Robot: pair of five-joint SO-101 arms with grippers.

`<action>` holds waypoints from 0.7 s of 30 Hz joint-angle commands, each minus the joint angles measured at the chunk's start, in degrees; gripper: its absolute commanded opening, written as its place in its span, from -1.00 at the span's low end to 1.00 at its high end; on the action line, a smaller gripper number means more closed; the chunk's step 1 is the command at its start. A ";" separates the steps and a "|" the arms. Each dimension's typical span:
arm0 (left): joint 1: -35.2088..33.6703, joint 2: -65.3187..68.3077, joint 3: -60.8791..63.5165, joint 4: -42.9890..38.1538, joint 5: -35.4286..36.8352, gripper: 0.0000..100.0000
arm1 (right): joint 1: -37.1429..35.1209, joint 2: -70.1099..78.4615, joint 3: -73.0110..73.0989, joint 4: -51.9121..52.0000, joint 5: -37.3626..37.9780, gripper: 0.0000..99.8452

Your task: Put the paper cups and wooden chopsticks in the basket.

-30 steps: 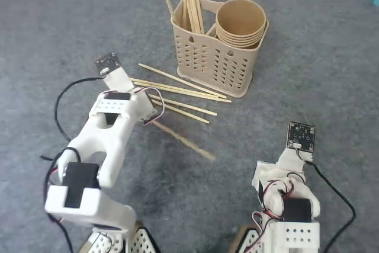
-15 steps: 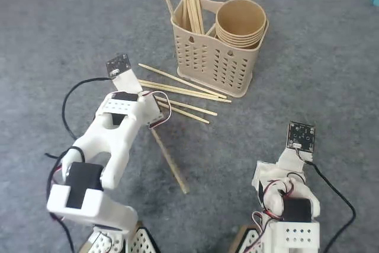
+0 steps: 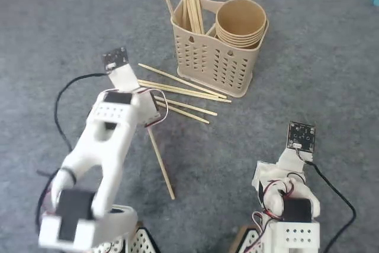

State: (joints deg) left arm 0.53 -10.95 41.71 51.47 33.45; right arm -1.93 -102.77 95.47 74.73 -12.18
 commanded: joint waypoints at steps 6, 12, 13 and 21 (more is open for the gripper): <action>0.35 -33.93 7.96 0.88 -7.21 -0.98 | -2.95 -1.19 1.05 -0.31 0.62 -0.98; 0.44 -48.97 4.97 0.62 -7.82 -0.98 | -4.09 -1.27 0.44 -0.22 0.62 -0.98; 0.79 -50.29 3.47 0.18 -7.82 -0.98 | -2.86 -1.27 -0.44 0.04 0.70 -0.98; 0.88 -51.43 -4.70 -24.00 -11.16 -0.98 | 2.68 -1.27 -0.53 -0.13 0.70 -0.98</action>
State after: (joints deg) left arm 1.14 -61.14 40.57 43.03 26.07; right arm -1.05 -103.12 95.47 74.73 -12.00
